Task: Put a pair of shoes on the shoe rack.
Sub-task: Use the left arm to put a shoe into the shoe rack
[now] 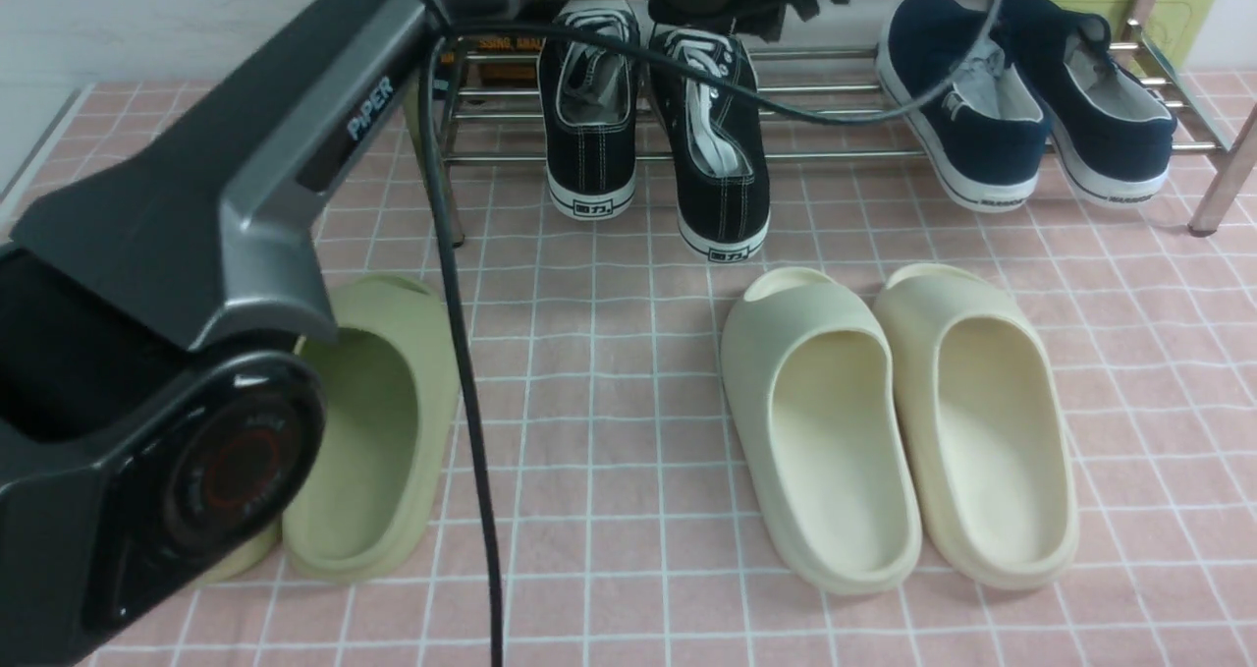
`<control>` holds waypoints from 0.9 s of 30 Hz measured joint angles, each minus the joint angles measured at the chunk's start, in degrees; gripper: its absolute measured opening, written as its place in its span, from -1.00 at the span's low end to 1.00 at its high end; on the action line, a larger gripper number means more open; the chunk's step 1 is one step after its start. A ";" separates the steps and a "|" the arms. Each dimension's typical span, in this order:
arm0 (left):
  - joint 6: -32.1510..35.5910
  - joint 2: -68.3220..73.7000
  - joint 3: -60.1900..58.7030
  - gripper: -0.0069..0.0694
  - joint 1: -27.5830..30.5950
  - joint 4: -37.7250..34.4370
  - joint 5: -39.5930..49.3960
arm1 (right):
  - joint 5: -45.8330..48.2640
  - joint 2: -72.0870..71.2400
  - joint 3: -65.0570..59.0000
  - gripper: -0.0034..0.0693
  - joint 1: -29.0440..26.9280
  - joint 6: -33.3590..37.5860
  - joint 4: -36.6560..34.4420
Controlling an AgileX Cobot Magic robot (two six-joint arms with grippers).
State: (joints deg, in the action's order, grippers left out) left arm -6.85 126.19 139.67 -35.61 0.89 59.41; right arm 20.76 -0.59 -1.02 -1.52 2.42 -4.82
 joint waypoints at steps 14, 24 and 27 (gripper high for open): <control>1.98 12.17 -0.10 -0.81 -2.28 5.53 8.89 | 0.00 0.00 0.00 -0.25 0.00 0.00 0.00; -5.02 12.39 -0.15 -0.81 -2.77 14.57 4.30 | 0.00 0.00 0.00 -0.25 0.00 0.00 0.00; -6.76 12.39 -0.15 -0.81 -2.71 16.95 3.99 | 0.00 0.00 0.00 -0.25 0.00 0.00 0.00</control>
State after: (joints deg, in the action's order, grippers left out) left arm -13.61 138.58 139.52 -38.32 17.85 63.40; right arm 20.76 -0.59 -1.02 -1.52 2.42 -4.82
